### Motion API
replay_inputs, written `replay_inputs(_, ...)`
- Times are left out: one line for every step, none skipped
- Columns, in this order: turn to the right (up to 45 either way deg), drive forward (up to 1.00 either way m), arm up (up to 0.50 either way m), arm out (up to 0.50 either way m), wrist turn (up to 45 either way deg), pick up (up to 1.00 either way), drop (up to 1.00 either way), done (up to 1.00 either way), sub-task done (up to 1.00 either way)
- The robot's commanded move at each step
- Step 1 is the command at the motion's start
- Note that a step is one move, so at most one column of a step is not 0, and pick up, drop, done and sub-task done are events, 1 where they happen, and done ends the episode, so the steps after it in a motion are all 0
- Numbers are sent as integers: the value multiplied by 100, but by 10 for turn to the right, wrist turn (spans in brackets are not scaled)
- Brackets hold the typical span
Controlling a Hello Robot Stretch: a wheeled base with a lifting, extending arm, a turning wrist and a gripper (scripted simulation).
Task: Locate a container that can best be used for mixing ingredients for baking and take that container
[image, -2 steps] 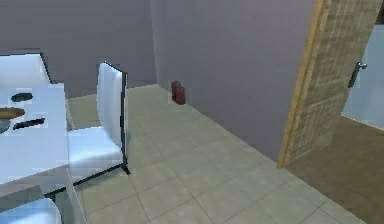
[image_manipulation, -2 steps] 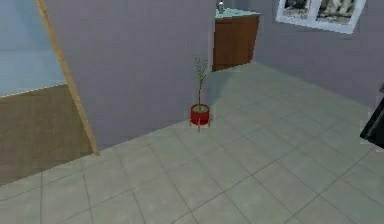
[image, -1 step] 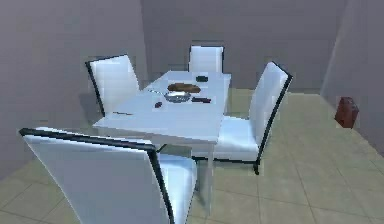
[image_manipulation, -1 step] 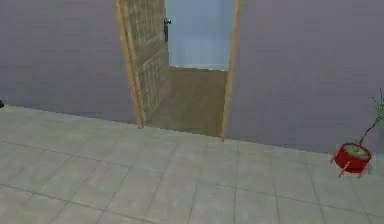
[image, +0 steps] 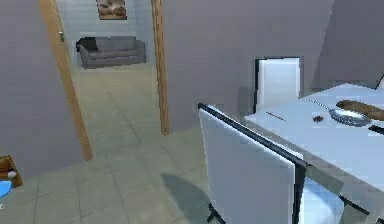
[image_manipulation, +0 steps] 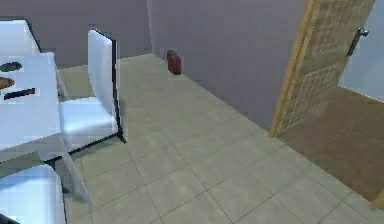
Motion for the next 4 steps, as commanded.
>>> replay_inputs(-450, 0, 0, 0, 0, 0, 0, 0, 0)
replay_inputs(-300, 0, 0, 0, 0, 0, 0, 0, 0)
replay_inputs(0, 20, 0, 0, 0, 0, 0, 0, 0)
replay_inputs(450, 0, 0, 0, 0, 0, 0, 0, 0)
